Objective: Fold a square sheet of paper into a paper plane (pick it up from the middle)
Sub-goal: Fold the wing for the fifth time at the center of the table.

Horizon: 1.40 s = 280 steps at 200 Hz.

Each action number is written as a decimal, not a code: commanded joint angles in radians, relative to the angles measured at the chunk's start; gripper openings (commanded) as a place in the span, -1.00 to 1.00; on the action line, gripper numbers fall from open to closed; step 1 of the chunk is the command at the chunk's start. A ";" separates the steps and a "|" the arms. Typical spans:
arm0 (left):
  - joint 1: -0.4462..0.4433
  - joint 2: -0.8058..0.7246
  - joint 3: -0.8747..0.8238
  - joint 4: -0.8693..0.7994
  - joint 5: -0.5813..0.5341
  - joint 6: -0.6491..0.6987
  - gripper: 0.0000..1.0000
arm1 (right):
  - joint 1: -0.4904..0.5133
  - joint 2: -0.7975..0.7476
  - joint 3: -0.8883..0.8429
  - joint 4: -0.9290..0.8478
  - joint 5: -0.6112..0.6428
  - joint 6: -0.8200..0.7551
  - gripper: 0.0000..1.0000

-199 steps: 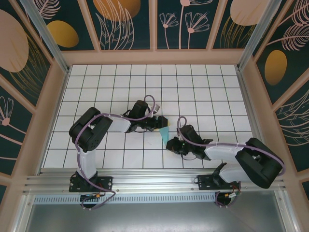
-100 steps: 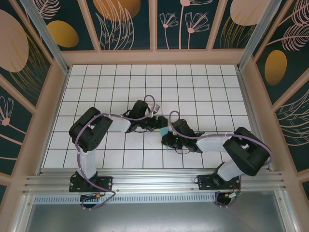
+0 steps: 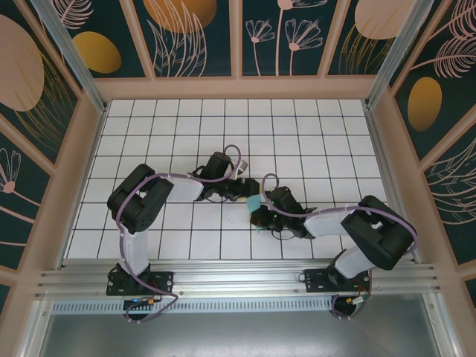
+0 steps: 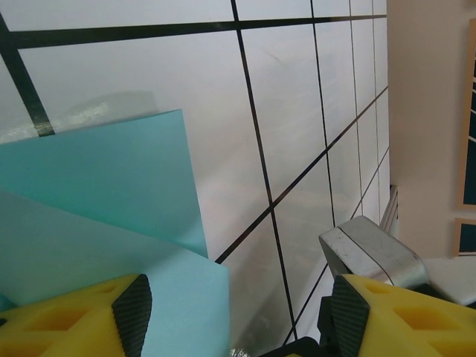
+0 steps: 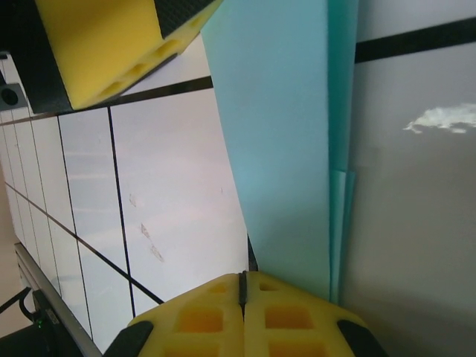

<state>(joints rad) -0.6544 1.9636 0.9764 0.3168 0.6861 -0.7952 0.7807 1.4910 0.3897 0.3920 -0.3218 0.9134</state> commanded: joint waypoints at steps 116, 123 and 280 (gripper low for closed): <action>0.086 0.145 0.186 -0.195 -0.155 0.141 0.38 | -0.056 0.004 -0.080 -0.166 -0.105 -0.107 -0.95; 0.086 0.144 0.193 -0.203 -0.160 0.142 0.38 | -0.059 0.005 -0.078 -0.169 -0.106 -0.111 -0.95; 0.115 0.180 0.345 -0.317 -0.229 0.203 0.41 | -0.106 -0.002 -0.097 -0.158 -0.137 -0.149 -0.95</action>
<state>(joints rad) -0.6022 2.0903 1.2877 -0.0227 0.6365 -0.6842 0.6853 1.4723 0.3447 0.4019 -0.4671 0.8005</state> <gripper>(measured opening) 0.703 0.063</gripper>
